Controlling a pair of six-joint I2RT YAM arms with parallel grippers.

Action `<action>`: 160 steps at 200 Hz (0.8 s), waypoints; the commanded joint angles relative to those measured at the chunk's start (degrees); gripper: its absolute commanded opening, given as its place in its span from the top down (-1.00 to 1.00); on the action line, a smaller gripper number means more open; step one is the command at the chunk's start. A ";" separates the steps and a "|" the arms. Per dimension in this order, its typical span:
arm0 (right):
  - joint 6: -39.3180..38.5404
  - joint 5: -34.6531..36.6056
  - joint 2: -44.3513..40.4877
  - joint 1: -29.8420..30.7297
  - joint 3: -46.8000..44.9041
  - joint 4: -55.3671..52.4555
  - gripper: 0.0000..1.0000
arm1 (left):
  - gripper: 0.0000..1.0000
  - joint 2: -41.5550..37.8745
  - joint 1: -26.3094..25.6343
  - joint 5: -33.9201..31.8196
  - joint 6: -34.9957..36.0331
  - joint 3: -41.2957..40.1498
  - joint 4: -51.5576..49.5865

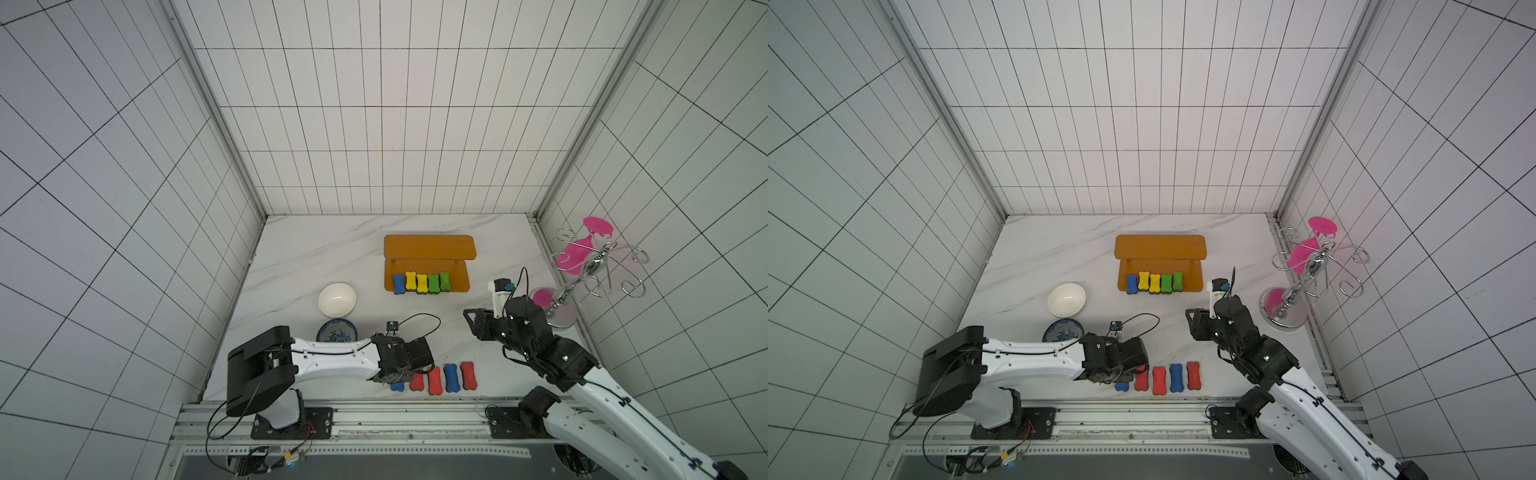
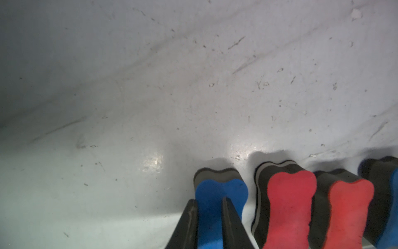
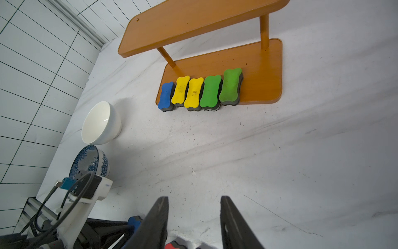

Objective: Remove the whiteboard erasers from the shelf
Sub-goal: Place the whiteboard eraser at the center of the board.

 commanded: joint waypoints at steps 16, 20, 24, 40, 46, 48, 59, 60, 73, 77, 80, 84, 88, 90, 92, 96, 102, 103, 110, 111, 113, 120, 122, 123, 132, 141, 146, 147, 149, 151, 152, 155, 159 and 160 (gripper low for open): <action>0.38 -0.19 0.54 0.65 1.43 -1.13 0.14 | 0.55 0.03 -0.50 0.02 -0.86 -0.90 -1.29; 0.43 -0.16 0.54 0.65 1.34 -1.07 0.14 | 0.55 -0.12 -0.47 -0.08 -0.89 -0.89 -1.38; 0.39 -0.10 0.54 0.73 1.21 -1.06 0.14 | 0.55 -0.30 -0.48 -0.25 -0.87 -0.91 -1.49; 0.38 -0.10 0.59 0.66 0.83 -0.66 0.14 | 0.54 -1.26 -0.48 -1.09 -1.35 -1.01 -1.77; 0.38 -0.17 0.78 0.70 0.73 -0.51 0.14 | 0.53 -1.67 -0.57 -1.55 -1.44 -1.01 -1.83; 0.38 -0.16 0.85 0.73 0.66 -0.49 0.14 | 0.53 -1.78 -0.59 -1.68 -1.47 -1.01 -1.95; 0.38 -0.26 1.22 0.67 0.61 -0.28 0.14 | 0.51 -2.54 -0.72 -2.51 -1.63 -0.86 -1.98; 0.38 -0.27 1.23 0.66 0.58 -0.23 0.14 | 0.50 -2.63 -0.73 -2.64 -1.73 -0.85 -1.99; 0.38 -0.43 1.68 0.66 0.55 -0.09 0.14 | 0.47 -3.64 -1.70 -5.03 -2.47 0.01 -3.01; 0.38 -0.45 1.75 0.72 0.55 0.00 0.14 | 0.47 -3.98 -2.19 -6.18 -2.80 0.51 -3.75; 0.38 -0.41 1.75 0.72 0.50 0.07 0.14 | 0.46 -4.25 -2.56 -7.05 -3.12 0.85 -4.28; 0.39 -0.36 1.73 0.73 0.46 0.18 0.14 | 0.46 -4.65 -3.16 -8.31 -3.37 1.39 -4.99; 0.34 -0.36 1.82 0.79 0.35 0.23 0.14 | 0.47 -5.07 -3.50 -9.59 -3.66 1.82 -5.77; 0.31 -0.32 1.81 0.81 0.32 0.33 0.14 | 0.46 -5.26 -3.76 -10.25 -3.78 2.13 -6.12; 0.25 -0.28 1.74 0.78 0.31 0.36 0.14 | 0.46 -5.49 -3.98 -10.88 -3.92 2.32 -6.50; 0.14 -0.15 1.81 0.74 0.35 0.48 0.14 | 0.45 -5.93 -4.27 -11.96 -4.15 2.68 -7.00; -0.12 0.17 1.88 0.73 0.53 0.47 0.14 | 0.43 -6.69 -4.51 -13.31 -4.15 3.08 -7.41; -0.17 0.21 1.92 0.78 0.54 0.49 0.14 | 0.43 -6.82 -4.61 -13.53 -4.22 3.10 -7.43; -0.48 0.85 2.15 0.73 0.86 0.53 0.14 | 0.40 -7.76 -4.62 -14.81 -3.84 3.37 -7.44; -0.58 0.91 2.18 0.73 0.92 0.52 0.14 | 0.40 -7.92 -4.62 -14.99 -3.80 3.42 -7.48; -0.69 1.08 2.29 0.76 1.08 0.58 0.14 | 0.39 -8.20 -4.61 -15.34 -3.64 3.56 -7.52; -1.12 1.65 2.75 0.78 1.73 0.67 0.13 | 0.35 -9.14 -4.59 -17.03 -3.17 4.30 -7.98; -1.29 1.83 2.92 0.79 1.90 0.62 0.13 | 0.34 -9.38 -4.54 -17.54 -2.95 4.55 -8.15; -1.42 1.92 3.01 0.81 2.01 0.56 0.13 | 0.34 -9.52 -4.53 -17.89 -2.87 4.67 -8.23; -2.30 3.52 3.88 0.69 3.24 -0.05 0.13 | 0.32 -10.77 -4.21 -20.98 -1.95 5.96 -8.67; -2.99 5.09 4.78 0.71 4.13 -0.32 0.12 | 0.29 -12.04 -3.56 -23.82 0.14 7.14 -8.20; -3.55 5.61 5.45 0.52 4.57 0.02 0.11 | 0.28 -12.65 -2.97 -25.65 1.91 7.72 -7.41; -3.65 5.70 5.59 0.49 4.67 0.09 0.11 | 0.28 -12.79 -2.82 -25.99 2.28 7.84 -7.29; -3.86 5.88 5.89 0.41 4.85 0.32 0.10 | 0.27 -13.08 -2.47 -26.53 2.83 8.08 -7.16; -4.08 6.10 6.25 0.32 5.07 0.46 0.10 | 0.26 -13.27 -2.01 -26.93 3.33 8.33 -6.93; -4.18 6.21 6.39 0.31 5.18 0.53 0.10 | 0.26 -13.35 -1.82 -27.20 3.52 8.45 -6.84; -4.51 6.61 6.75 0.14 5.65 0.66 0.10 | 0.25 -13.74 -1.02 -27.57 4.36 8.74 -6.30; -5.04 7.08 7.63 -0.21 6.14 0.92 0.10 | 0.23 -14.18 0.24 -27.60 6.16 9.09 -5.19; -5.18 7.18 7.82 -0.31 6.24 0.98 0.09 | 0.23 -14.25 0.58 -27.53 6.65 9.14 -4.87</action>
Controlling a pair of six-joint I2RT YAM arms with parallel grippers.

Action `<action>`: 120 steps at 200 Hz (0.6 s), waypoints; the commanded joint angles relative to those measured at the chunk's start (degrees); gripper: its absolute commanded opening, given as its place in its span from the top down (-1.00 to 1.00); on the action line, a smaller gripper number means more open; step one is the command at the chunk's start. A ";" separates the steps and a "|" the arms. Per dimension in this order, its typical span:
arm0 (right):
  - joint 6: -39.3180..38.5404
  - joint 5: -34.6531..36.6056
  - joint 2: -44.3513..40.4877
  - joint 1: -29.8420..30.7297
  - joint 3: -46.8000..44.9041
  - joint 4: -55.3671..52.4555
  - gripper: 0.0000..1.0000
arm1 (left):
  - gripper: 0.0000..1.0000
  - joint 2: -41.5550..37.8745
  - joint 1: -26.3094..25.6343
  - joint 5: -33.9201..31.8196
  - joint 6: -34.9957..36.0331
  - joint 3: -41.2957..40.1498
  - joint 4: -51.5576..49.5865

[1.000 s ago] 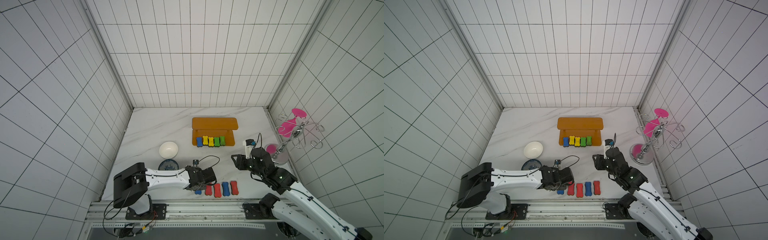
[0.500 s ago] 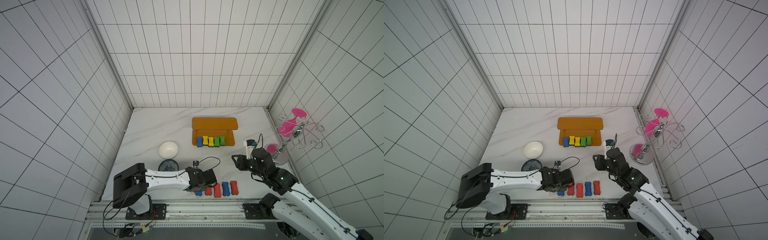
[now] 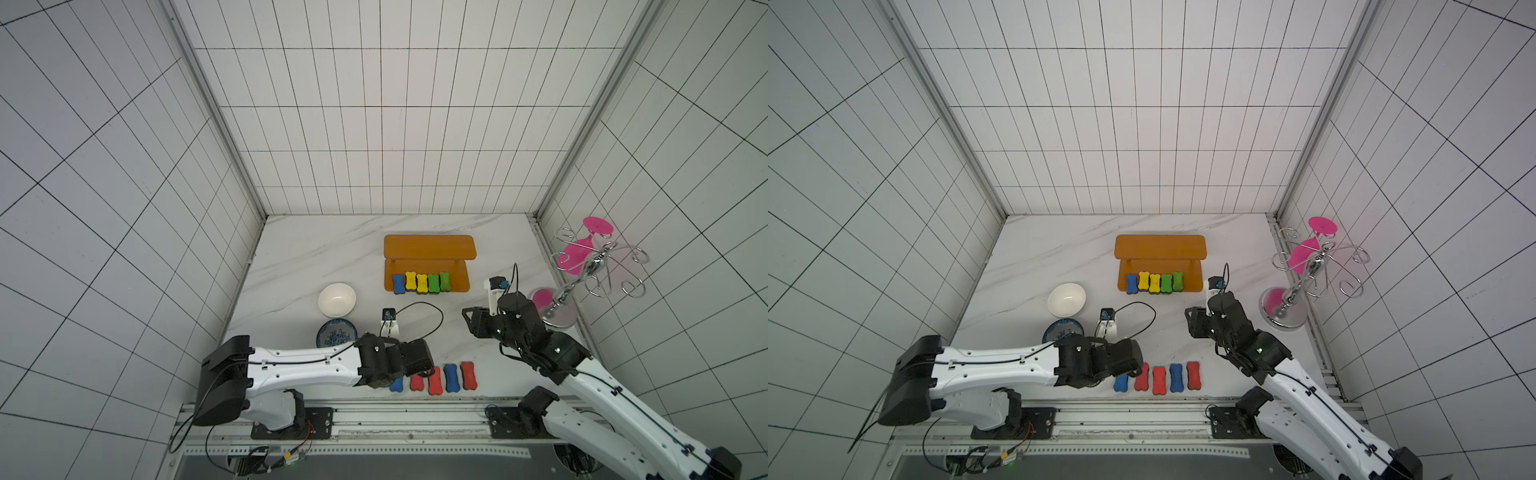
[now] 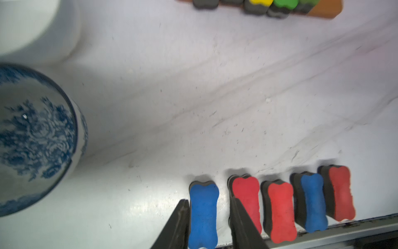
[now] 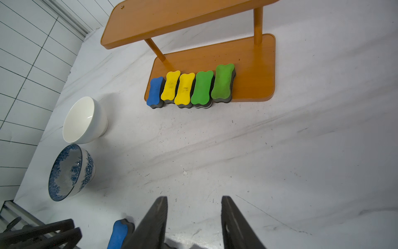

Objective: Remove the whiteboard erasers from the shelf
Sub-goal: Place the whiteboard eraser at the center of the board, then adjust the shelf at the center of the board.

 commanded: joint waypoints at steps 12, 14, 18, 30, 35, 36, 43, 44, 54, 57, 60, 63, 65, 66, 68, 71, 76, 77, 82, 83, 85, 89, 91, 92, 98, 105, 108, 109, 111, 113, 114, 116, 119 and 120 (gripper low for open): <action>-5.15 5.36 5.15 -1.87 6.78 1.43 0.09 | 0.17 -4.06 8.67 -7.35 13.30 3.41 7.55; -5.41 5.39 5.66 -2.14 7.20 1.46 0.09 | 0.16 -4.18 9.21 -6.95 14.28 3.41 8.48; -5.94 5.48 6.66 -2.67 8.18 1.62 0.09 | 0.14 -4.36 10.76 -6.19 16.64 3.46 10.11; -7.65 5.62 9.73 -4.17 11.06 2.15 0.09 | -0.01 -4.50 14.73 -4.77 22.37 3.81 15.10; -8.24 5.68 11.04 -4.76 12.28 2.44 0.09 | -0.10 -4.30 16.14 -4.68 24.17 4.21 16.63; -8.41 5.69 11.32 -4.86 12.51 2.49 0.09 | -0.11 -4.23 16.46 -4.66 24.61 4.29 16.90; -9.24 5.76 13.27 -5.74 14.04 3.01 0.08 | -0.21 -3.86 18.27 -4.34 27.67 4.76 19.27; -9.34 5.77 13.53 -5.87 14.26 3.08 0.07 | -0.22 -3.75 18.49 -4.32 28.24 4.83 19.67; -10.24 5.21 16.03 -7.40 16.42 3.90 0.05 | -0.31 -2.86 21.10 -3.47 32.62 5.53 23.40; -10.46 4.91 16.93 -7.88 16.99 4.26 0.04 | -0.33 -2.49 22.22 -2.85 33.69 5.77 24.35; -10.64 4.52 17.75 -8.44 17.66 4.44 0.03 | -0.36 -2.03 23.27 -2.00 34.67 6.23 25.11; -10.86 4.18 18.56 -8.94 18.17 4.88 0.03 | -0.38 -1.55 24.33 -1.03 35.62 6.68 25.71; -10.97 3.95 19.01 -9.18 18.59 5.12 0.03 | -0.39 -1.25 25.03 -0.23 36.12 6.97 26.14; -11.04 3.81 19.22 -9.49 18.83 5.23 0.02 | -0.39 -0.99 25.47 0.24 36.38 7.21 26.32; -11.14 3.53 19.88 -9.87 19.20 5.43 0.02 | -0.39 -0.60 26.35 0.93 36.86 7.68 26.60; -11.30 3.14 20.67 -10.45 19.76 5.69 0.02 | -0.40 0.09 27.61 2.74 37.47 8.38 27.00; -11.45 2.43 21.84 -11.58 20.78 6.22 0.02 | -0.40 1.40 29.70 5.41 38.15 9.89 27.24; -11.41 2.31 22.04 -11.78 21.02 6.31 0.01 | -0.40 1.69 30.14 5.92 38.19 10.21 27.26; -11.62 1.50 23.48 -12.90 21.99 6.83 0.01 | -0.41 3.15 32.16 8.23 38.40 12.00 27.00; -11.68 1.31 23.69 -13.06 22.11 6.88 0.01 | -0.41 3.45 32.55 8.73 38.44 12.32 26.92; -11.72 1.11 24.18 -13.64 22.54 7.05 0.01 | -0.41 3.93 33.35 9.77 38.52 13.13 26.68; -11.87 0.63 25.16 -14.56 23.32 7.33 0.01 | -0.42 5.47 34.91 12.33 38.93 14.73 26.32; -11.90 0.39 25.63 -15.03 23.66 7.49 0.01 | -0.42 6.20 35.70 13.77 39.21 15.62 26.10; -11.90 0.27 25.87 -15.22 23.86 7.60 0.01 | -0.42 6.55 36.08 14.49 39.38 16.02 25.99; -11.99 -0.83 27.19 -16.68 24.99 8.01 0.00 | -0.44 8.58 38.22 18.17 39.79 18.69 25.15; -12.08 -2.29 28.96 -18.19 26.57 8.19 0.00 | -0.45 11.54 40.37 20.98 39.94 21.71 24.18; -12.08 -2.71 29.75 -19.03 27.22 8.21 0.00 | -0.45 12.74 41.15 21.93 40.02 22.98 23.75; -12.09 -2.81 30.04 -19.29 27.49 8.18 0.00 | -0.45 13.12 41.44 22.31 40.00 23.48 23.54; -12.09 -2.94 30.38 -19.77 27.89 8.16 0.00 | -0.45 13.91 41.92 22.86 39.88 24.40 23.14; -12.09 -3.14 30.80 -20.22 28.34 8.20 0.00 | -0.46 14.70 42.40 23.45 39.84 25.36 22.36; -12.09 -3.25 31.13 -20.45 28.53 8.18 0.00 | -0.46 15.11 42.68 23.69 39.78 25.85 22.05; -12.09 -3.46 31.62 -20.85 28.92 8.21 0.00 | -0.46 15.77 43.11 24.19 39.67 26.84 21.49; -12.09 -4.03 32.34 -21.55 29.57 8.25 -0.01 | -0.46 17.10 43.75 24.77 39.44 28.05 20.71; -12.04 -4.22 32.61 -21.78 29.81 8.34 -0.01 | -0.46 17.50 43.97 24.96 39.40 28.43 20.48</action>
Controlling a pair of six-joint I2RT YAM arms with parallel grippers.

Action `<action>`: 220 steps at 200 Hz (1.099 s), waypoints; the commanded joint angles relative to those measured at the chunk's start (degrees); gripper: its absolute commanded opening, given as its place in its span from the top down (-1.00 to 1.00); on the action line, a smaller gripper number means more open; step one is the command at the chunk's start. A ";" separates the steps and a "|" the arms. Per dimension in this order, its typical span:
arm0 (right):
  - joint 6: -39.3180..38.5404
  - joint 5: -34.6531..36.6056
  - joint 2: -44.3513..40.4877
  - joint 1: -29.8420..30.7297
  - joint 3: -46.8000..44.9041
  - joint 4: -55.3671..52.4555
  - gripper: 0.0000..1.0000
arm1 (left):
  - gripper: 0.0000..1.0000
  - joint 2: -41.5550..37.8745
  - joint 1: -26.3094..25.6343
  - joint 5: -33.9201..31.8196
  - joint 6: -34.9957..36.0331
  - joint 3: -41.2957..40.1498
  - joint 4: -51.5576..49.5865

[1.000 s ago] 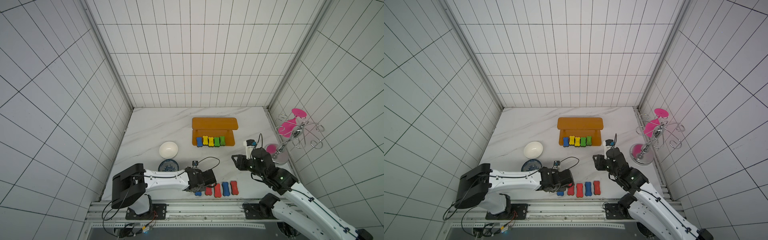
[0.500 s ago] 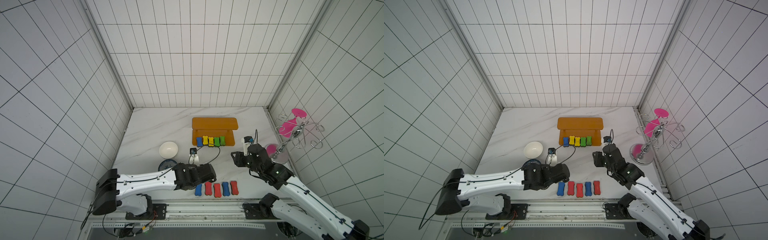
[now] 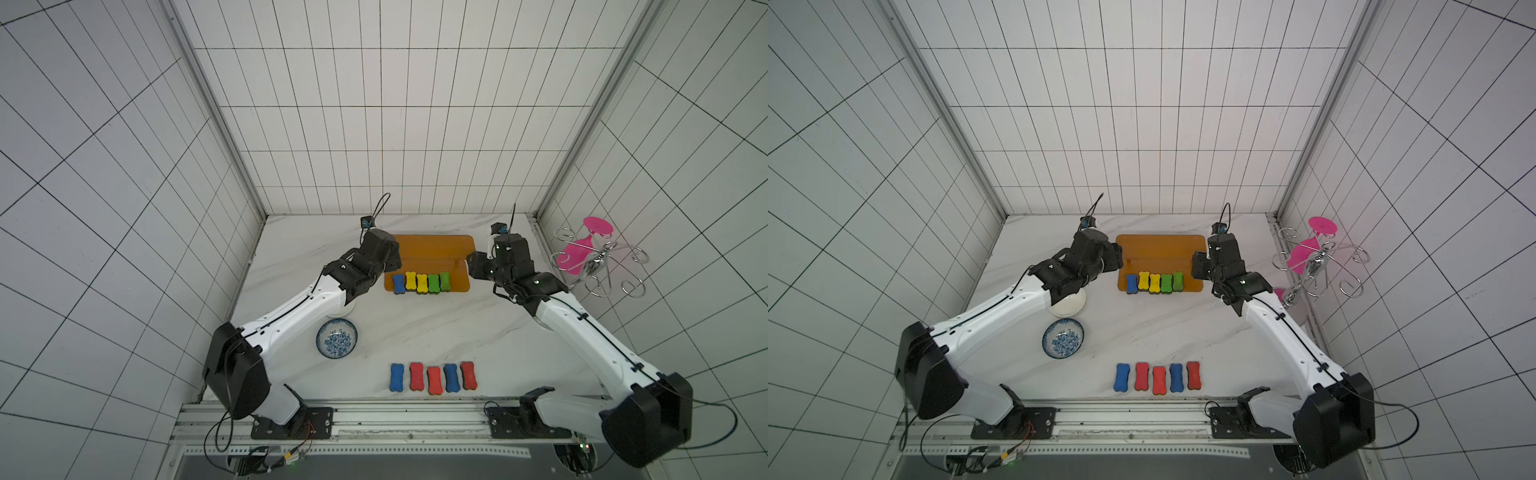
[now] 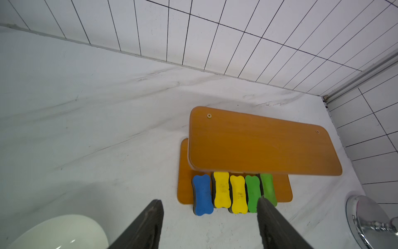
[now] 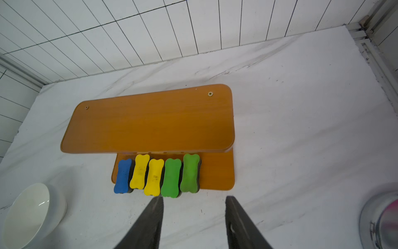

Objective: Remove the whiteboard erasers from the shelf
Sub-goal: Adjust the shelf at the center of the board.

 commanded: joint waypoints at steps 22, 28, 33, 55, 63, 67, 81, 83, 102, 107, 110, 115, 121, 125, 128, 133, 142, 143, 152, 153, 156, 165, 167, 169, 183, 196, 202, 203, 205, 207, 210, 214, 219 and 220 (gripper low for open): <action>-0.64 -9.27 9.52 -10.09 10.16 1.54 -0.06 | -0.46 14.21 7.54 16.39 4.37 17.36 -7.39; -0.13 -10.66 10.83 -11.56 11.38 1.27 -0.07 | -0.46 15.57 8.07 17.65 4.49 18.99 -8.06; 0.23 -11.55 11.88 -12.58 12.18 1.17 -0.08 | -0.46 16.47 8.54 18.63 4.36 19.89 -8.15; 1.41 -14.60 15.45 -15.59 14.60 2.08 -0.13 | -0.47 18.70 10.95 23.24 3.20 19.77 -4.69; 1.31 -15.69 16.77 -15.92 15.48 2.09 -0.14 | -0.47 19.27 12.08 25.32 2.56 19.08 -3.51; 1.29 -16.40 17.43 -15.89 15.80 2.08 -0.14 | -0.48 19.56 12.51 26.62 2.33 18.80 -3.12; 1.74 -19.15 19.24 -15.94 15.98 3.03 -0.15 | -0.47 20.59 14.36 30.60 1.52 17.94 -2.86; 1.90 -19.48 19.43 -15.94 15.90 3.29 -0.15 | -0.47 20.77 14.59 30.98 1.44 17.87 -2.87; 2.69 -22.39 21.89 -15.86 15.39 5.23 -0.15 | -0.47 22.09 15.96 34.79 0.93 17.32 -2.58; 2.92 -22.85 22.55 -15.77 15.41 5.32 -0.16 | -0.47 22.48 16.14 35.86 0.97 17.25 -2.32; 3.02 -23.20 22.93 -15.71 15.44 5.45 -0.15 | -0.47 22.70 16.13 36.35 0.97 17.30 -2.15; 3.31 -23.59 23.66 -15.75 15.41 5.78 -0.12 | -0.46 23.09 16.12 37.70 0.97 17.40 -1.79; 3.79 -24.22 24.47 -15.71 15.34 6.20 -0.07 | -0.46 23.58 16.15 39.52 0.99 17.47 -1.46; 3.98 -24.73 25.08 -15.77 15.42 6.20 -0.04 | -0.46 23.90 16.14 40.59 0.93 17.58 -1.21; 4.13 -25.11 25.53 -15.77 15.41 6.10 -0.03 | -0.46 24.17 16.03 41.61 0.89 17.51 -1.07; 4.41 -25.79 26.13 -15.69 15.22 5.98 -0.01 | -0.46 24.48 15.89 42.84 0.58 17.48 -0.95; 4.96 -26.56 26.66 -15.76 14.23 6.59 0.00 | -0.45 25.02 15.31 43.72 0.34 17.22 -0.52; 5.06 -26.69 26.72 -15.72 14.07 6.80 0.00 | -0.45 25.09 15.22 43.77 0.39 17.23 -0.56; 5.82 -27.67 26.89 -15.68 12.39 9.11 0.01 | -0.44 25.41 14.49 43.74 0.82 17.08 -0.51; 5.93 -27.82 26.93 -15.64 12.23 9.37 0.01 | -0.44 25.46 14.42 43.74 0.81 17.07 -0.51; 6.13 -28.17 27.04 -15.58 11.90 10.05 0.01 | -0.44 25.57 14.26 43.69 0.88 17.06 -0.52; 6.22 -29.01 27.61 -15.59 11.59 10.94 0.02 | -0.42 25.89 13.84 43.80 1.10 17.13 -0.59; 6.21 -29.28 27.76 -15.53 11.66 11.00 0.02 | -0.41 25.98 13.82 43.89 1.12 17.10 -0.59; 6.12 -29.57 27.95 -15.51 11.81 11.03 0.02 | -0.40 26.02 13.80 43.97 1.12 17.11 -0.66; 5.87 -31.15 29.17 -15.44 12.78 11.09 0.03 | -0.32 26.12 13.57 44.36 1.10 16.98 -0.76; 5.94 -32.58 30.08 -15.48 13.46 11.90 0.07 | -0.21 25.80 13.48 44.57 1.17 16.51 -0.77; 6.02 -33.60 30.51 -15.51 13.84 12.45 0.09 | -0.16 25.51 13.55 44.54 1.22 16.37 -0.77; 5.98 -33.94 30.68 -15.51 13.96 12.63 0.10 | -0.16 25.47 13.51 44.53 1.23 16.27 -0.77; 6.01 -34.08 30.75 -15.42 14.02 12.72 0.10 | -0.14 25.43 13.54 44.53 1.24 16.16 -0.79; 6.09 -34.37 30.96 -15.37 14.23 12.85 0.12 | -0.13 25.32 13.55 44.60 1.24 16.06 -0.77; 6.10 -34.83 31.24 -15.40 14.54 13.03 0.13 | -0.11 25.19 13.48 44.65 1.28 15.90 -0.75; 6.16 -35.30 31.66 -15.27 15.07 13.15 0.17 | -0.09 25.01 13.42 44.86 1.32 15.71 -0.73; 6.20 -35.83 32.15 -15.13 15.87 13.16 0.25 | -0.08 24.82 13.27 44.87 1.33 15.37 -0.71; 6.16 -35.90 32.19 -15.14 15.99 13.11 0.26 | -0.08 24.73 13.24 44.83 1.33 15.33 -0.74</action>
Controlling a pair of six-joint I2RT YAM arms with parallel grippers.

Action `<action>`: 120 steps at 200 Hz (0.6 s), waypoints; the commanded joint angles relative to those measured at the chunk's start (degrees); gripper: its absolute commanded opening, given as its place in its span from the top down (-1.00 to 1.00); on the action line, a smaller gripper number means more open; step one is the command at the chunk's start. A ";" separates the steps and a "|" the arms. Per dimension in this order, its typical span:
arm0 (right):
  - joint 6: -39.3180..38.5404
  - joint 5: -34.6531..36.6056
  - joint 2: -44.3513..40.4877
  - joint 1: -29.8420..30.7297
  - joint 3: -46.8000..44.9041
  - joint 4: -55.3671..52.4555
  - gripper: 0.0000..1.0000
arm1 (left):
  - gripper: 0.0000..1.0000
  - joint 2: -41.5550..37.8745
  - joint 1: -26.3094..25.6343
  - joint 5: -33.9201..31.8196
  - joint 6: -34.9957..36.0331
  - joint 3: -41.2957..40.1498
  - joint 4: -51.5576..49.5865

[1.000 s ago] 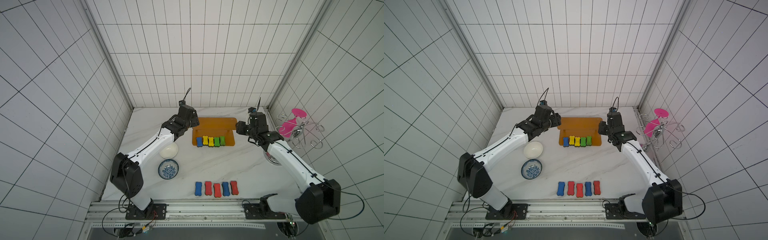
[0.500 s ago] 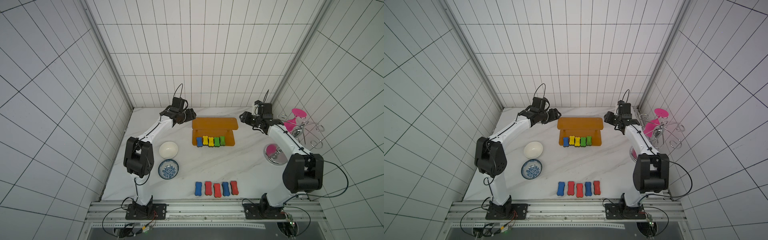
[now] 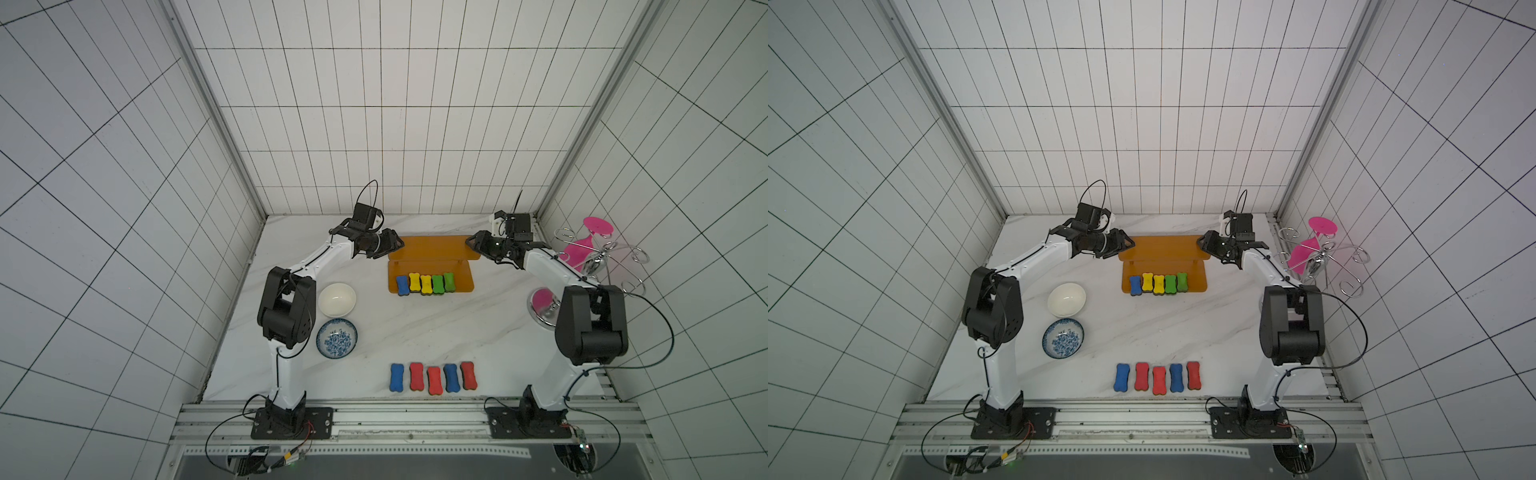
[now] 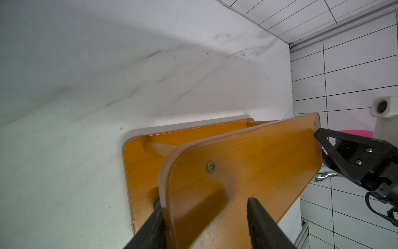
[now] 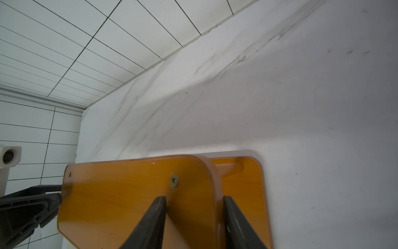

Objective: Remove the whiteboard erasers from the shelf
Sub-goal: Adjust the shelf at the center of the board.

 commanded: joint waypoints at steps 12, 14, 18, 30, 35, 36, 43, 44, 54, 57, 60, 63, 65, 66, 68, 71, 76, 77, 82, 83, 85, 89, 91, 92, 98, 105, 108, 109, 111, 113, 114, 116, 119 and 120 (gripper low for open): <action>1.04 -5.40 3.93 1.67 5.26 1.45 0.36 | -0.08 -1.53 -0.70 1.76 0.28 -2.25 1.76; 1.13 -5.41 4.09 1.92 5.59 1.44 0.37 | -0.08 -1.69 -0.78 1.62 0.22 -2.46 1.78; 1.16 -5.37 4.58 2.39 6.44 1.24 0.38 | -0.08 -2.04 -0.77 1.30 0.13 -2.89 1.81; 0.80 -4.29 6.34 3.79 9.54 -0.43 0.39 | -0.08 -3.09 -0.56 0.28 -0.19 -4.09 1.62; 0.48 -4.11 7.29 4.32 11.03 -1.17 0.39 | -0.08 -3.54 -0.41 -0.20 -0.26 -4.54 1.43; 0.42 -4.06 7.50 4.45 11.35 -1.32 0.39 | -0.08 -3.67 -0.31 -0.27 -0.27 -4.65 1.40; 0.21 -3.76 8.94 5.15 13.15 -2.01 0.38 | -0.08 -4.39 0.01 -0.75 -0.37 -5.45 1.40; 0.11 -3.66 9.16 5.30 13.42 -2.13 0.38 | -0.08 -4.49 0.07 -0.85 -0.41 -5.59 1.39; -0.17 -3.31 11.59 6.04 16.52 -2.87 0.38 | -0.08 -5.63 0.75 -1.63 -0.66 -6.81 1.47; -0.16 -3.35 12.32 6.21 17.50 -3.01 0.37 | -0.07 -5.95 0.89 -1.85 -0.64 -7.19 1.56; -0.24 -3.23 13.01 6.39 18.46 -3.23 0.37 | -0.07 -6.25 1.07 -1.98 -0.68 -7.60 1.67; -0.25 -3.29 13.90 6.54 19.43 -3.44 0.37 | -0.07 -6.60 1.24 -2.15 -0.68 -8.01 1.76; -0.29 -3.30 14.40 6.65 20.12 -3.65 0.37 | -0.07 -6.78 1.31 -2.35 -0.71 -8.21 1.84; -0.36 -3.30 14.71 6.67 20.47 -3.74 0.38 | -0.07 -6.87 1.38 -2.40 -0.75 -8.33 1.87; -0.38 -3.30 15.15 6.75 21.15 -3.99 0.37 | -0.07 -7.12 1.48 -2.54 -0.79 -8.60 1.94; -0.46 -3.30 15.93 6.84 22.16 -4.27 0.37 | -0.07 -7.40 1.61 -2.69 -0.87 -8.99 2.16; -0.59 -3.40 17.18 6.99 23.85 -4.82 0.37 | -0.07 -7.84 1.71 -2.85 -0.96 -9.66 2.42; -0.64 -3.39 17.46 6.97 24.18 -4.94 0.36 | -0.07 -7.93 1.80 -2.87 -0.97 -9.81 2.47; -0.81 -3.40 18.55 7.13 25.76 -5.41 0.36 | -0.07 -8.33 1.88 -3.20 -1.06 -10.42 2.77; -0.83 -3.39 18.76 7.17 26.06 -5.46 0.36 | -0.08 -8.39 1.93 -3.21 -1.06 -10.54 2.82; -0.85 -3.32 19.18 7.21 26.65 -5.60 0.36 | -0.07 -8.55 1.97 -3.32 -1.09 -10.78 2.96; -1.02 -3.30 20.01 7.22 27.75 -5.95 0.36 | -0.07 -8.78 2.05 -3.49 -1.23 -11.21 3.24; -1.03 -3.32 20.35 7.26 28.33 -6.12 0.36 | -0.08 -8.87 2.06 -3.56 -1.26 -11.38 3.35; -1.08 -3.31 20.45 7.28 28.66 -6.21 0.35 | -0.08 -8.88 2.07 -3.66 -1.30 -11.46 3.42; -1.29 -3.31 21.60 7.31 30.37 -6.84 0.35 | -0.08 -9.01 2.26 -3.92 -1.46 -11.93 3.63; -1.83 -3.18 22.61 7.31 32.25 -7.91 0.33 | -0.07 -9.13 2.55 -4.30 -1.63 -12.34 3.78; -2.09 -2.99 22.99 7.33 32.87 -8.32 0.33 | -0.08 -9.11 2.66 -4.40 -1.67 -12.47 3.82; -2.18 -2.92 23.13 7.27 33.08 -8.50 0.32 | -0.08 -9.14 2.67 -4.43 -1.68 -12.48 3.82; -2.36 -2.79 23.32 7.23 33.51 -8.78 0.32 | -0.09 -9.09 2.75 -4.41 -1.68 -12.56 3.79; -2.58 -2.60 23.48 7.22 33.90 -9.12 0.31 | -0.10 -9.05 2.83 -4.45 -1.68 -12.56 3.78; -2.69 -2.51 23.55 7.26 34.08 -9.29 0.31 | -0.11 -9.06 2.84 -4.46 -1.68 -12.57 3.76; -2.86 -2.34 23.65 7.20 34.44 -9.66 0.31 | -0.11 -9.07 2.96 -4.46 -1.68 -12.58 3.84; -3.14 -2.10 23.84 7.14 34.86 -10.24 0.30 | -0.13 -9.05 3.03 -4.46 -1.68 -12.58 3.77; -3.23 -2.00 23.87 7.05 35.04 -10.42 0.29 | -0.13 -9.06 3.03 -4.46 -1.68 -12.54 3.76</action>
